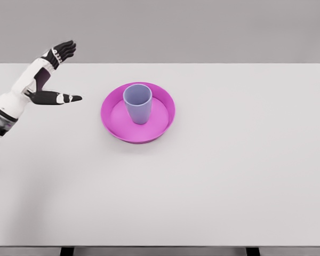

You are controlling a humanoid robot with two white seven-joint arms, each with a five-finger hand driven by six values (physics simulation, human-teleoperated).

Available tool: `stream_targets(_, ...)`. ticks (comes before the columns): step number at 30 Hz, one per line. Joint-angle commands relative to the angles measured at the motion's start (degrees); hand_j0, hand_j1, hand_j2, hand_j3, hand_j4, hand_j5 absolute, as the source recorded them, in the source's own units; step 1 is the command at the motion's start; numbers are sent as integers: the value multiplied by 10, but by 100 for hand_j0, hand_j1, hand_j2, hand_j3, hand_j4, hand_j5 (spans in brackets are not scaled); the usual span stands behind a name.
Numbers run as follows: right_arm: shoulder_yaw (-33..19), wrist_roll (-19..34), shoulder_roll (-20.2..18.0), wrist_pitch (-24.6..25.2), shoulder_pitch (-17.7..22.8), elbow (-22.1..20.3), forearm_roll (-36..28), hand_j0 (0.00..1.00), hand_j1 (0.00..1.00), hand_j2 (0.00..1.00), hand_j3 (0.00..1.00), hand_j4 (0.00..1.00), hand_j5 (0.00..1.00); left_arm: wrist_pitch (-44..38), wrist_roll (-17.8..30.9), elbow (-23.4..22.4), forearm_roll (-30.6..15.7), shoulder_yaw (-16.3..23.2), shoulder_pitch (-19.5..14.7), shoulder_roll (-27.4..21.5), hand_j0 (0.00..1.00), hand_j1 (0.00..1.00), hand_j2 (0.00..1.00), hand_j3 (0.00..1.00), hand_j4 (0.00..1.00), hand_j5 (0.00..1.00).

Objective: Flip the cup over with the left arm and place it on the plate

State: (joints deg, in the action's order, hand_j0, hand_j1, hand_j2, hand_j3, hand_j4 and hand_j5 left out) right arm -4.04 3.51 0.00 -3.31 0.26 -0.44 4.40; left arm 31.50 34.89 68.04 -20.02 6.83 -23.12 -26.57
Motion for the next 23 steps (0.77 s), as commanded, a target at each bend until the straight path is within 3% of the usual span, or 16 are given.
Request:
stream_targets(1,0,0,0,1,0,0,0,100,100,100,100,100,100,35,1,0,-1,8,1,-31,100,100,100,100,100,100)
stream_targets(4,0,0,0,1,0,1,0,100,100,100,100,100,100,35,1,-1,24,13,2,-31,100,100,100,100,100,100)
stream_targets(7,0,0,0,1,0,0,0,100,100,100,100,100,100,35,1,-8,117,10,5,-32,100,100,100,100,100,100)
stream_targets(9,0,0,0,1,0,0,0,100,100,100,100,100,100,35,1,-17,140,11,5,-32,100,100,100,100,100,100)
stream_targets(16,0,0,0,1,0,0,0,100,100,100,100,100,100,35,1,-15,155,13,32,-34,100,100,100,100,100,100)
stream_targets(23,0,0,0,0,0,0,0,100,100,100,100,100,100,35,1,-14,168,11,32,-36,100,100,100,100,100,100)
